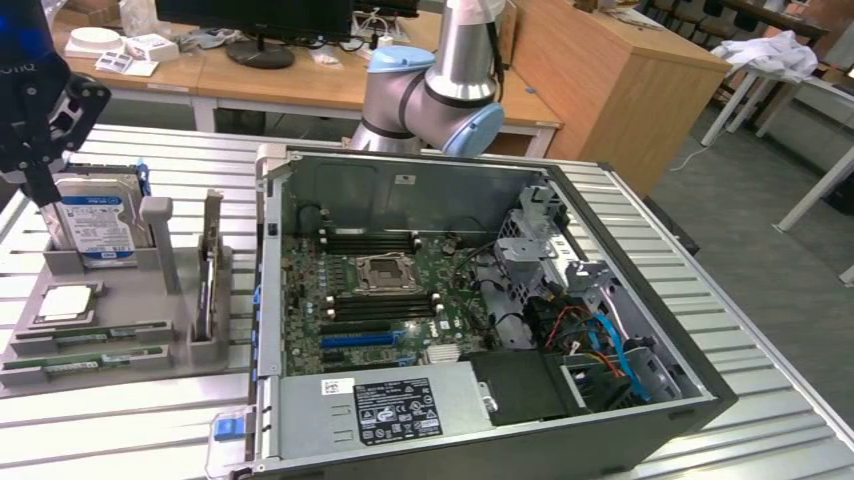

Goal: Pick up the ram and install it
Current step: 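Pick up the ram and move it above insertion slot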

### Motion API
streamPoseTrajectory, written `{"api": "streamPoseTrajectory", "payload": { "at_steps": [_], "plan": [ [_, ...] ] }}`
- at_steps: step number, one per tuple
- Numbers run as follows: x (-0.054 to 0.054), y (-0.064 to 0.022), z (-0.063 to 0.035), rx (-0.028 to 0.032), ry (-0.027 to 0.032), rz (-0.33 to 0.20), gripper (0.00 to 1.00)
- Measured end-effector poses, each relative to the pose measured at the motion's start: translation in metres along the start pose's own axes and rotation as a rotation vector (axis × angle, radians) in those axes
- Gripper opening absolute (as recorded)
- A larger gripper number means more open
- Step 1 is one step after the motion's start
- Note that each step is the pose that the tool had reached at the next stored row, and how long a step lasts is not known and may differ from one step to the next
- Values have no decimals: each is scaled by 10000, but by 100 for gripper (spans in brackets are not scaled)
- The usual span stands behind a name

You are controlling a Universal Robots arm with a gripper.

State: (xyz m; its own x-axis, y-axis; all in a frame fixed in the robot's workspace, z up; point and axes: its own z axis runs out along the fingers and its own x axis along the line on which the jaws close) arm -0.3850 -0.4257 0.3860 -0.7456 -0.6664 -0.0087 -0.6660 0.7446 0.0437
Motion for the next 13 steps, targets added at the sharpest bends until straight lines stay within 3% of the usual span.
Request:
{"api": "streamPoseTrajectory", "payload": {
  "at_steps": [13],
  "plan": [
    [0,-1,4,-21,103,-2364,11]
  ]
}}
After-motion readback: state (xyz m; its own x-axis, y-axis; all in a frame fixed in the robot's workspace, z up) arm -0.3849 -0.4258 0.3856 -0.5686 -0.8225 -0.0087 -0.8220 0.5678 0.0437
